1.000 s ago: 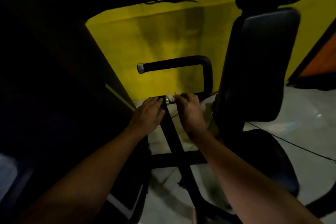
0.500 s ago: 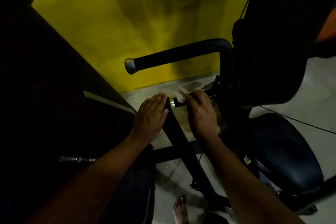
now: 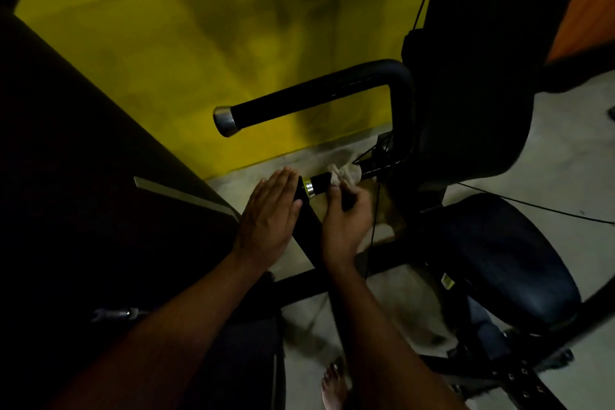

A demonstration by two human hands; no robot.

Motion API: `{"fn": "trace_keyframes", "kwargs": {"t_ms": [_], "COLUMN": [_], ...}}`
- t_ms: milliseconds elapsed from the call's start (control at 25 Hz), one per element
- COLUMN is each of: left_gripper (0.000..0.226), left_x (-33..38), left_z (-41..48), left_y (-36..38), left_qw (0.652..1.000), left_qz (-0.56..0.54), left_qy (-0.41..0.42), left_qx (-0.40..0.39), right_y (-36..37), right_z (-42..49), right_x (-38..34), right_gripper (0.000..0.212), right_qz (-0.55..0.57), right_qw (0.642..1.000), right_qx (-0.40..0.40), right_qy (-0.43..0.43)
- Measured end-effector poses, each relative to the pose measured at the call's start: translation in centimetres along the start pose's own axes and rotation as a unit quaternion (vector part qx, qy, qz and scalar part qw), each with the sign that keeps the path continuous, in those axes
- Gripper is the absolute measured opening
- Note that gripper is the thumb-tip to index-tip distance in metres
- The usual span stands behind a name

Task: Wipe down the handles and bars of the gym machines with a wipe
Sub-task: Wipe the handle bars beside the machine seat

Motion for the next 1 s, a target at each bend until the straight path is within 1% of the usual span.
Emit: {"fn": "trace_keyframes", "kwargs": {"t_ms": [40, 80, 120, 200, 240, 280, 320, 400, 440, 520, 600, 640, 720, 760, 800, 840, 880, 920, 960, 1000], "left_gripper": [0.053, 0.054, 0.054, 0.053, 0.053, 0.053, 0.053, 0.053, 0.053, 0.054, 0.055, 0.055, 0.054, 0.054, 0.054, 0.054, 0.054, 0.054, 0.054, 0.054], "left_x": [-0.1, -0.2, -0.2, 0.1, 0.2, 0.3, 0.4, 0.3, 0.1, 0.0, 0.1, 0.1, -0.2, -0.2, -0.3, -0.3, -0.4, -0.4, -0.4, -0.2], "left_z": [0.0, 0.0, 0.0, -0.1, -0.2, -0.2, -0.2, -0.2, -0.2, -0.1, 0.0, 0.1, 0.3, 0.4, 0.4, 0.5, 0.5, 0.5, 0.5, 0.5], "left_y": [0.0, -0.1, -0.2, -0.4, -0.4, -0.5, -0.5, -0.7, -0.7, -0.7, -0.8, -0.9, -0.9, -0.9, -0.8, -0.8, -0.8, -0.8, -0.8, -0.7], "left_qw": [1.000, 1.000, 1.000, 1.000, 1.000, 1.000, 1.000, 1.000, 1.000, 1.000, 0.999, 0.999, 0.999, 0.998, 0.998, 0.997, 0.997, 0.997, 0.998, 0.997], "left_qz": [-0.002, -0.006, -0.010, -0.007, -0.006, -0.008, -0.009, -0.010, -0.014, -0.026, -0.037, -0.041, -0.048, -0.053, -0.059, -0.063, -0.065, -0.065, -0.065, -0.067], "left_qy": [-0.002, -0.005, -0.006, -0.005, -0.004, -0.005, -0.004, 0.000, 0.001, 0.004, 0.007, 0.011, 0.024, 0.030, 0.035, 0.036, 0.032, 0.026, 0.022, 0.022], "left_qx": [0.003, 0.006, 0.008, 0.014, 0.017, 0.019, 0.020, 0.019, 0.016, 0.007, 0.005, 0.003, 0.001, -0.001, -0.002, 0.000, 0.005, 0.011, 0.015, 0.016], "right_y": [1.0, 2.2, 3.4, 5.1, 5.5, 5.8, 5.9, 6.2, 6.0, 5.3, 5.0, 5.0, 5.1, 4.7, 3.6, 2.1, 0.9, 0.7, 1.0, 1.1], "right_z": [-1.0, -1.9, -2.5, -2.3, -2.1, -1.8, -1.5, -1.0, -0.5, 0.6, 0.4, -0.1, -1.1, -1.3, -1.0, -0.5, 0.0, -0.3, -0.9, -0.9], "right_x": [2.0, 3.5, 4.3, 4.4, 4.3, 4.3, 4.3, 4.2, 4.5, 5.3, 5.0, 4.7, 4.7, 4.9, 4.9, 4.1, 1.8, -0.9, -2.9, -4.1], "right_gripper": [0.008, 0.009, 0.008, 0.011, 0.015, 0.018, 0.020, 0.020, 0.021, 0.025, 0.025, 0.024, 0.017, 0.015, 0.015, 0.014, 0.011, 0.008, 0.009, 0.014], "right_qz": [0.094, 0.161, 0.212, 0.330, 0.380, 0.406, 0.416, 0.402, 0.394, 0.406, 0.436, 0.442, 0.432, 0.406, 0.343, 0.225, 0.090, -0.029, -0.121, -0.188], "right_qw": [0.987, 0.964, 0.940, 0.879, 0.848, 0.827, 0.817, 0.809, 0.809, 0.801, 0.794, 0.798, 0.816, 0.839, 0.888, 0.951, 0.993, 0.996, 0.972, 0.945], "right_qx": [-0.005, -0.019, -0.046, -0.110, -0.132, -0.148, -0.167, -0.209, -0.206, -0.154, -0.128, -0.129, -0.125, -0.105, -0.077, -0.048, -0.025, -0.015, -0.009, -0.001], "right_qy": [0.127, 0.212, 0.265, 0.325, 0.346, 0.358, 0.363, 0.374, 0.385, 0.413, 0.403, 0.389, 0.362, 0.346, 0.296, 0.207, 0.074, -0.080, -0.199, -0.269]}}
Point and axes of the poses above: each hand's wrist, its own z-axis towards the middle knuckle, its own y-axis out of the palm, x = y × z, the point moved 10 cm from there along z, towards the middle knuckle, and after that the axes turned 12 degrees about -z, right-handed, at the moved point
